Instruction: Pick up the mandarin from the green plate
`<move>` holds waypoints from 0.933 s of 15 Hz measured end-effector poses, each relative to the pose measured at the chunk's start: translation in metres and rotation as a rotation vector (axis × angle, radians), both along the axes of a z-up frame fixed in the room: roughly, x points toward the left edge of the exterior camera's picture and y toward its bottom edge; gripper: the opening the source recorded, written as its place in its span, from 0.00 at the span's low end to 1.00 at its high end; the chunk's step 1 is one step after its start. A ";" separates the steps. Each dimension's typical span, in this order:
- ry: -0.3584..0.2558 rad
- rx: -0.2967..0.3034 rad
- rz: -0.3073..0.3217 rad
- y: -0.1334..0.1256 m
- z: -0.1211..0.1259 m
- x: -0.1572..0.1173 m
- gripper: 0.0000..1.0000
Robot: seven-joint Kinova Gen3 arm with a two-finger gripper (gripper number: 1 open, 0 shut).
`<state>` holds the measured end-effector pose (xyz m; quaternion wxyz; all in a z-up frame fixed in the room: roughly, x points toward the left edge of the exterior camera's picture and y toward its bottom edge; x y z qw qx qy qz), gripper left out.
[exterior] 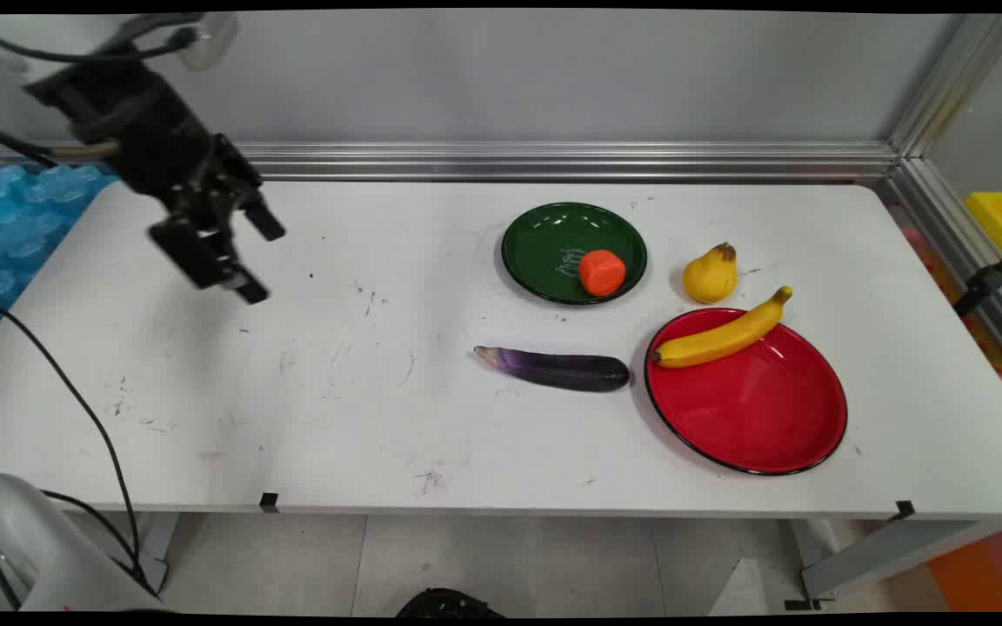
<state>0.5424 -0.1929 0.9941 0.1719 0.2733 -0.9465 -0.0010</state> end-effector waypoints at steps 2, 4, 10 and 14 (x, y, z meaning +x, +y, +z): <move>0.013 -0.022 0.058 -0.011 -0.008 -0.011 1.00; 0.026 -0.040 0.096 -0.021 -0.015 -0.021 1.00; 0.070 -0.111 0.209 -0.073 -0.049 -0.075 1.00; 0.089 -0.148 0.241 -0.114 -0.074 -0.116 1.00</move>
